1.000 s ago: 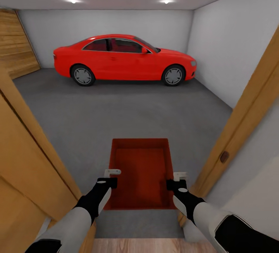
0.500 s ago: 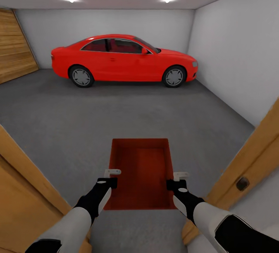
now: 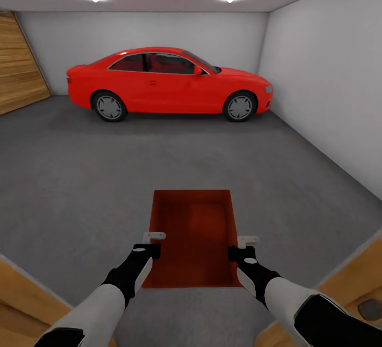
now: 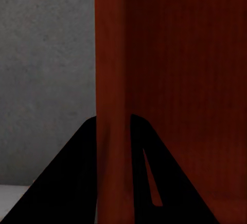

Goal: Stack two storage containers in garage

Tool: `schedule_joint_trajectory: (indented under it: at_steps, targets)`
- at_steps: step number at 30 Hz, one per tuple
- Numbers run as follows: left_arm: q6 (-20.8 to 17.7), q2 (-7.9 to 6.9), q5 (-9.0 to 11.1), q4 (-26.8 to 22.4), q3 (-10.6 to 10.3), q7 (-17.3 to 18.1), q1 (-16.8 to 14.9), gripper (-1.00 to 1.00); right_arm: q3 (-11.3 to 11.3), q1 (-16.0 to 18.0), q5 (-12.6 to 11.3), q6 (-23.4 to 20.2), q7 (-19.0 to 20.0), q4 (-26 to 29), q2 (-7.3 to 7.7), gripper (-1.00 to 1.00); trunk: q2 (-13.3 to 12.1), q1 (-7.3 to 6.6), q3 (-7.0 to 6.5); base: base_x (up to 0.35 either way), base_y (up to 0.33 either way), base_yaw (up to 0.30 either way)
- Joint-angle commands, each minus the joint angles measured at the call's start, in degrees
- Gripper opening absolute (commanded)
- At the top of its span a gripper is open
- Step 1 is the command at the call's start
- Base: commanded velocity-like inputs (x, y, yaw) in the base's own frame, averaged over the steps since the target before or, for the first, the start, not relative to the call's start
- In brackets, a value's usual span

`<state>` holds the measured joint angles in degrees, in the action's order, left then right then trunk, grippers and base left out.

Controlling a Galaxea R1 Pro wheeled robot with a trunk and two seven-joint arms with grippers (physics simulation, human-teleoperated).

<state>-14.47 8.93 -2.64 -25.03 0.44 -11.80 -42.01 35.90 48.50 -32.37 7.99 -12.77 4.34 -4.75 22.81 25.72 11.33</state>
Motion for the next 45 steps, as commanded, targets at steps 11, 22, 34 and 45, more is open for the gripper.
schedule_joint_trajectory:
  at_steps: [11, 22, 34, 45]
  targets:
    - [-1.0, -0.05, 0.5, 2.9, -0.7, -0.4, 0.0, -1.0, -0.7, 0.1, 0.4, 0.3, -0.3, 0.1, 0.37, -1.0, 0.1, 0.06, 0.1, 0.323, 0.0, 0.0]
    - [-1.0, -0.05, 0.5, 2.9, -0.7, -0.4, 0.0, -1.0, -0.8, 0.1, 0.4, 0.3, -0.3, 0.1, 0.44, -1.0, 0.1, 0.06, 0.1, 0.323, 0.0, 0.0]
    - [-0.9, -0.05, 0.5, 2.9, -0.7, -0.4, 0.0, -1.0, -0.7, 0.1, 0.4, 0.3, -0.3, 0.1, 0.4, -1.0, 0.1, 0.06, 0.1, 0.323, 0.0, 0.0]
    - [-0.9, -0.05, 0.5, 2.9, -0.7, -0.4, 0.0, -1.0, -0.8, 0.1, 0.4, 0.3, -0.3, 0.1, 0.44, -1.0, 0.1, 0.06, 0.1, 0.323, 0.0, 0.0]
